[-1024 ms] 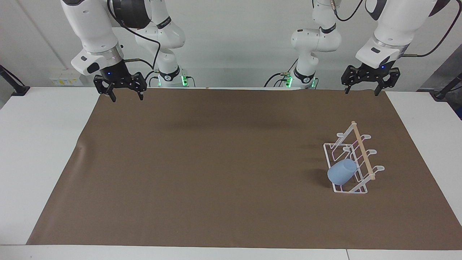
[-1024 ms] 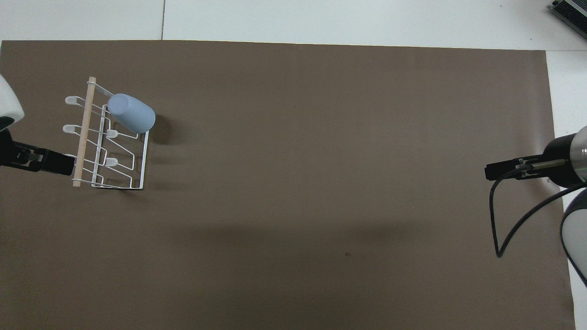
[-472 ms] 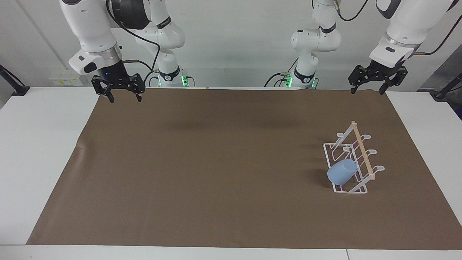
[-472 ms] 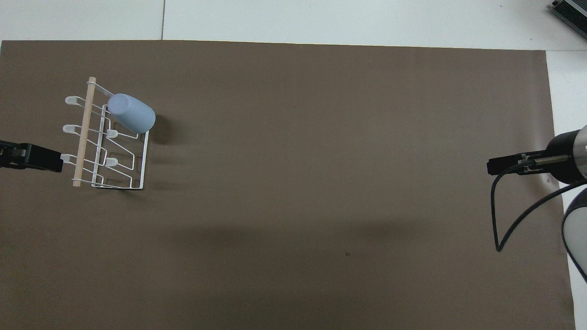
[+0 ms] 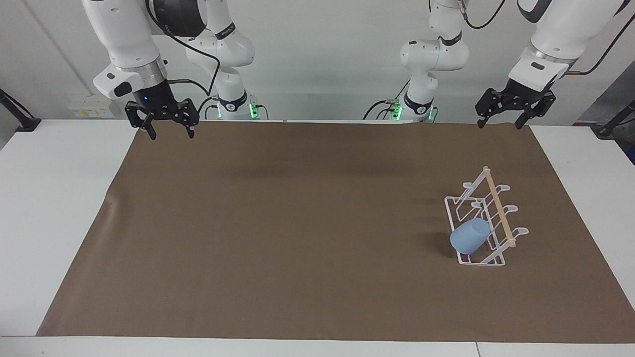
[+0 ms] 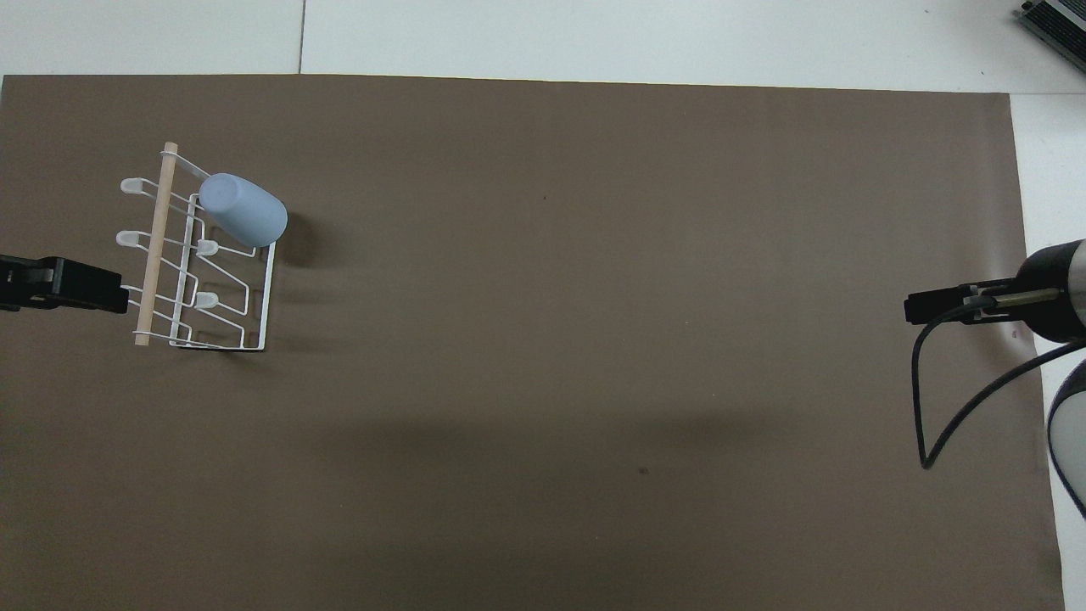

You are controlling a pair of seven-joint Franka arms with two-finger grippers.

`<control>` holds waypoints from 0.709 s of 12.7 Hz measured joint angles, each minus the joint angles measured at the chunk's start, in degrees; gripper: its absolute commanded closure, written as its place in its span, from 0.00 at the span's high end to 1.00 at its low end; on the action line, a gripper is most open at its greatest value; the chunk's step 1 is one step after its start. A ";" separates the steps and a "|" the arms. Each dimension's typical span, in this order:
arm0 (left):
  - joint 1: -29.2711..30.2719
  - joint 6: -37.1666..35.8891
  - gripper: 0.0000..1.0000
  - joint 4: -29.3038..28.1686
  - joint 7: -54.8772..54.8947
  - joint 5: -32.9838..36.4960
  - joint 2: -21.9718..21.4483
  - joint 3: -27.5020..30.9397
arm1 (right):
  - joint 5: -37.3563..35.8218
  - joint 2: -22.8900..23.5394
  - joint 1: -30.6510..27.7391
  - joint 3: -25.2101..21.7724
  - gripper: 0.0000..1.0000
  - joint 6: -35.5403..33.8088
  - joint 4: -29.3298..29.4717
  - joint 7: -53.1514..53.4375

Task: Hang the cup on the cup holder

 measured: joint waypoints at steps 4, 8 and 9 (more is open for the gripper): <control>0.11 -0.54 1.00 2.33 -0.96 -0.04 0.74 0.00 | 0.00 0.00 -0.01 -0.05 1.00 0.00 0.00 0.00; 0.50 -0.99 1.00 3.08 -2.22 -0.06 0.92 -0.01 | 0.00 0.00 -0.01 -0.05 1.00 0.00 0.00 0.00; 0.51 -1.08 1.00 3.08 -2.26 -0.08 0.92 -0.07 | 0.00 0.00 -0.01 -0.05 1.00 0.00 0.00 0.00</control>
